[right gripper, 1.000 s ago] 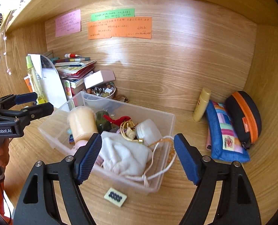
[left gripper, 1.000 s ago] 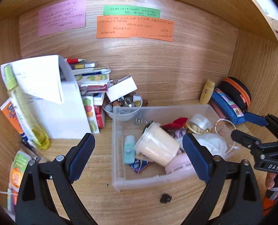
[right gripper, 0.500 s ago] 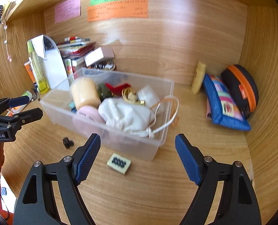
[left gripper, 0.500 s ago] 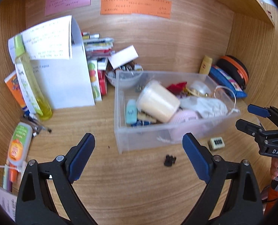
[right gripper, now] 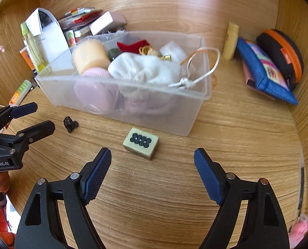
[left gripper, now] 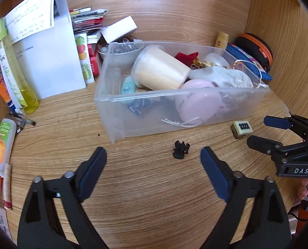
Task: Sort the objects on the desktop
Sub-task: 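Grasp the small black clip with the left gripper while the right grasps the green tile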
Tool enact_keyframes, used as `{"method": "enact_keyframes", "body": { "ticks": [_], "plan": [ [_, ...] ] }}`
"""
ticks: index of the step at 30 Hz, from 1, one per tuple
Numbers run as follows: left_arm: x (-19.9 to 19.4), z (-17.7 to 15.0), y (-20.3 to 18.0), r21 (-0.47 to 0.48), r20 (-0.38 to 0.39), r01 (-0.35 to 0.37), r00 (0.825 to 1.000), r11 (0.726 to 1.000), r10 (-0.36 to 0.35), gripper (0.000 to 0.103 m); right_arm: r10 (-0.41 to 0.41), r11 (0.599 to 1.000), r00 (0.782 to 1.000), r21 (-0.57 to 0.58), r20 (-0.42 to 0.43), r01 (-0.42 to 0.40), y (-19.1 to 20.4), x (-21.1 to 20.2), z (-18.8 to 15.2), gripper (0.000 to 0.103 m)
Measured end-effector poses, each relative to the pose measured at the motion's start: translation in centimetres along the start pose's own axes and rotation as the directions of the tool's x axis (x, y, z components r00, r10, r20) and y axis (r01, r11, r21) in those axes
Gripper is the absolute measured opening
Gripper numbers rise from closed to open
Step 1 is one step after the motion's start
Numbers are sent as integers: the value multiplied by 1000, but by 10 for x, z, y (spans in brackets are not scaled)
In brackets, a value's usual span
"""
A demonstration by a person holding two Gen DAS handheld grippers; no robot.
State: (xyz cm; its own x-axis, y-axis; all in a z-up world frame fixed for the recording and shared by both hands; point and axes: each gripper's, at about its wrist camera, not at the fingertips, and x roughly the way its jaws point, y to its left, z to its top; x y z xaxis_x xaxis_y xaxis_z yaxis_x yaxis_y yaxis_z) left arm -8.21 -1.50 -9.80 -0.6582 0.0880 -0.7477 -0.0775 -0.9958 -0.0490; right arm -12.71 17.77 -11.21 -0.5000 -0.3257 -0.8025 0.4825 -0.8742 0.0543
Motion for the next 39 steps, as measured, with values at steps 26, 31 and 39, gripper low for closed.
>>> {"method": "enact_keyframes", "body": {
  "ticks": [26,31,39],
  "plan": [
    [28,2,-15,44,-52,48,998,998,-46,32,-3,1000,1000,-13,-3,3,6,12,19,58],
    [29,2,-18,48,-47,48,998,998,-45,26,-30,999,999,-34,10,31,9,16,20,52],
    [23,1,-11,12,-13,69,998,998,-69,18,-24,999,1000,-34,20,25,6,17,21,37]
  ]
}}
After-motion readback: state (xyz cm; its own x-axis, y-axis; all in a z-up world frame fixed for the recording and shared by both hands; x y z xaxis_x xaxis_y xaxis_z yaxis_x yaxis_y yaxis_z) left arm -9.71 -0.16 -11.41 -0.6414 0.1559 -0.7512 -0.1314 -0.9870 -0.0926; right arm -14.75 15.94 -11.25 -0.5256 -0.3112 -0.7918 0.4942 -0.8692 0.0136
